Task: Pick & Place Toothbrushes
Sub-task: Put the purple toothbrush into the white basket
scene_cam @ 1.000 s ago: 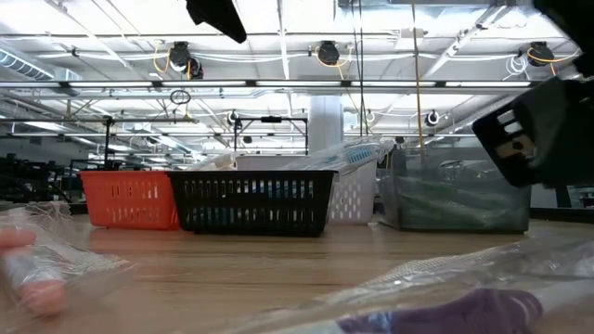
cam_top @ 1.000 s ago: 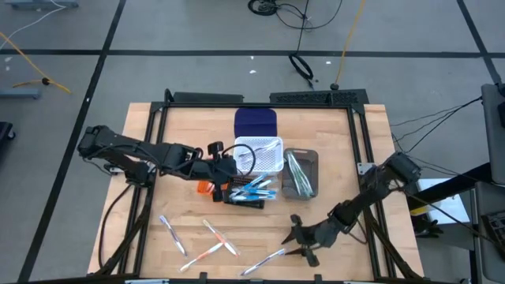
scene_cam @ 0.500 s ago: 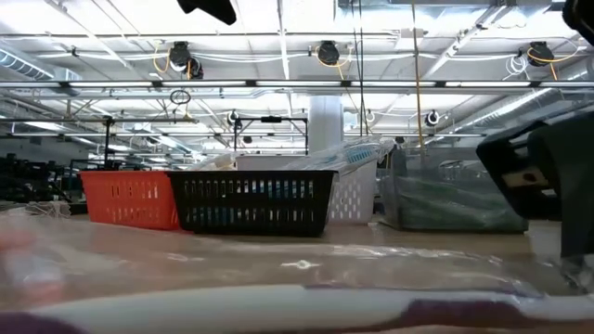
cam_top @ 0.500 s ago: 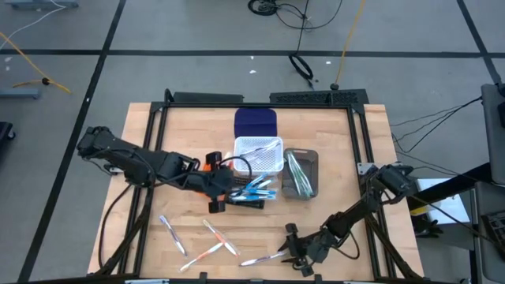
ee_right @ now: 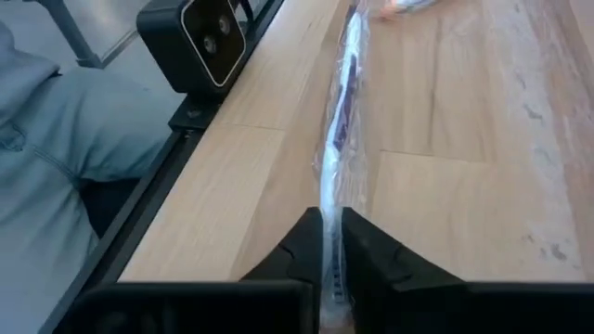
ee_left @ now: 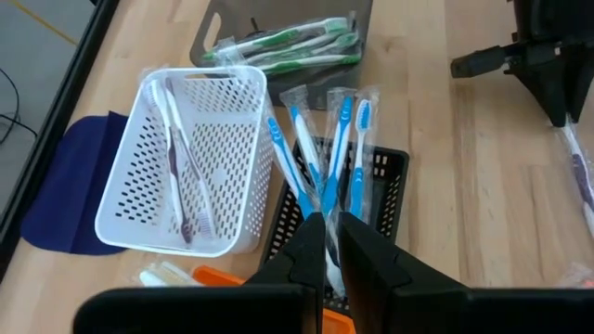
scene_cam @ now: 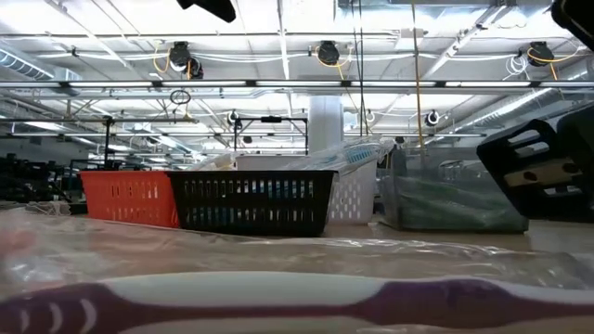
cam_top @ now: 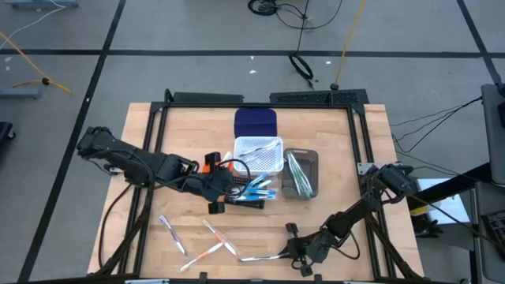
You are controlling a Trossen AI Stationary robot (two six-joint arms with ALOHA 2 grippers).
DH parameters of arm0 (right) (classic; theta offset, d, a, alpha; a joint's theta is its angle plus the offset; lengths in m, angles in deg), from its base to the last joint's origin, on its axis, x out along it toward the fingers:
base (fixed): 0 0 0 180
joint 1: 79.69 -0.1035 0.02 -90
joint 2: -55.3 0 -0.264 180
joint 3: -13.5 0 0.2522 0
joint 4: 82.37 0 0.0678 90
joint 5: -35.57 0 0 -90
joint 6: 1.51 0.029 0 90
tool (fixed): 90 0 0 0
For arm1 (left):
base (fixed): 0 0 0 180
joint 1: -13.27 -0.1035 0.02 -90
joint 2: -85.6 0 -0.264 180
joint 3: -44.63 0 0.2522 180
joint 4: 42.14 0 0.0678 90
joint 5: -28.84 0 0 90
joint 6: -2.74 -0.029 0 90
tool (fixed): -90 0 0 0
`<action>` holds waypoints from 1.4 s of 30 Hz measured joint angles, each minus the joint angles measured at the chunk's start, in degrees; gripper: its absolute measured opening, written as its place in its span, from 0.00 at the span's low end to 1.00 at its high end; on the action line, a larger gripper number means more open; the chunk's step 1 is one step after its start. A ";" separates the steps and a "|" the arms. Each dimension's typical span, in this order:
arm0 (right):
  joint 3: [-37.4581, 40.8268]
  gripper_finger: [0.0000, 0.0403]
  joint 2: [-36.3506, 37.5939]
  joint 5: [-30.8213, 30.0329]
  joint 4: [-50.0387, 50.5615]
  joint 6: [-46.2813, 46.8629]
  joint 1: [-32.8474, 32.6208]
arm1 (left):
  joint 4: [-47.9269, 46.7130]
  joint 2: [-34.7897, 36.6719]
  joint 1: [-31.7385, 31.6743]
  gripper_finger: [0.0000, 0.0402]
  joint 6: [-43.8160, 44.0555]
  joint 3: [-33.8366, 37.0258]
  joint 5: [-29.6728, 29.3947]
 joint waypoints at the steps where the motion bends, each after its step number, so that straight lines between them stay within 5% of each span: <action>1: 0.00 0.04 0.00 -0.09 -0.02 0.26 0.00 | 0.00 0.00 -0.02 0.08 0.00 0.00 0.00; 8: 0.17 0.03 4.18 -0.19 3.33 -1.17 -0.07 | 0.00 0.00 -0.02 0.08 -0.02 0.02 0.00; 21: 0.17 0.03 18.81 -12.10 21.23 -2.49 0.15 | 0.51 0.00 -0.02 0.08 1.47 0.00 0.63; 28: 0.17 0.03 26.79 -12.17 25.12 -9.51 3.60 | 8.09 0.00 0.33 0.10 2.73 0.00 11.41; 42: 0.15 0.03 33.29 -8.61 26.88 -17.99 12.70 | 10.48 -6.54 0.91 0.47 2.36 0.00 12.83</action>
